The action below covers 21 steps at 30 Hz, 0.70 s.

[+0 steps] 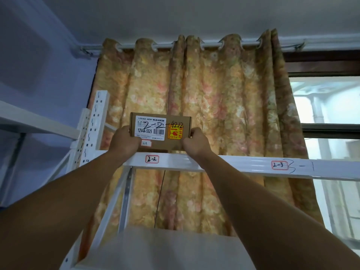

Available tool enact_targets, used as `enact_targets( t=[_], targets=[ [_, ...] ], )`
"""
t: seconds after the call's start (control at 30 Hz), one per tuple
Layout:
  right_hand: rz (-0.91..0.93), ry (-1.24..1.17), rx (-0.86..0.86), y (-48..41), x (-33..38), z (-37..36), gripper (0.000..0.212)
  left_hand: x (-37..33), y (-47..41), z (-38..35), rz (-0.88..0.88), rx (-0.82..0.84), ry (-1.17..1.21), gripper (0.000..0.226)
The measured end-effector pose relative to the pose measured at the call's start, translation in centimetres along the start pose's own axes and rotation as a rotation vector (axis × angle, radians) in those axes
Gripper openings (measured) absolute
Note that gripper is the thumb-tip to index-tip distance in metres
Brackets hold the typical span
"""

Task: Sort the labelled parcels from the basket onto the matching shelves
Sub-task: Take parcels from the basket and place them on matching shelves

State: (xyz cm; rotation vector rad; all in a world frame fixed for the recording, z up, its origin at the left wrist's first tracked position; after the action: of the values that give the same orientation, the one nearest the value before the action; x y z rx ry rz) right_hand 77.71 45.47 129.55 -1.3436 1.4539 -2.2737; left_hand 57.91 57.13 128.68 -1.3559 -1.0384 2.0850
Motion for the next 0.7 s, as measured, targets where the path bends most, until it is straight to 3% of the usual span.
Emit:
enact_targets(
  t=[0.17, 0.33, 0.5, 0.7],
  targets=[
    [-0.035, 0.052, 0.128, -2.6, -0.6, -1.5, 0.029, 2.1, -2.1, -1.2, 0.072, 0.008, -0.079, 0.047],
    [-0.097, 0.059, 0.155, -4.8, -1.5, -3.4, 0.035, 3.8, -4.5, -2.1, 0.079, 0.052, -0.179, 0.043],
    [-0.155, 0.135, 0.165, -6.0, -2.3, -4.9, 0.018, 5.0, -6.5, -2.7, 0.047, 0.126, -0.265, 0.041],
    [-0.172, 0.204, 0.144, -6.9, -2.3, -6.9, 0.03, 5.9, -8.3, -2.6, 0.058, 0.203, -0.316, 0.051]
  ],
)
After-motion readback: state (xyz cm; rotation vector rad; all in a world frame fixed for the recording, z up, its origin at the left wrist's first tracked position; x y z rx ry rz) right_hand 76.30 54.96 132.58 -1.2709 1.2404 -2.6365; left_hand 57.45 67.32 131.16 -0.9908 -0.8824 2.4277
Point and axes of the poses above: each hand's wrist, its own y-axis away from the middle knuckle, its own z-axis out of the back of the hand, x = y × z, the point moved 2 cm from there along -y, towards the middle knuckle, and after that the axes turned 12 degrees about -y, right-handed, at the moved point
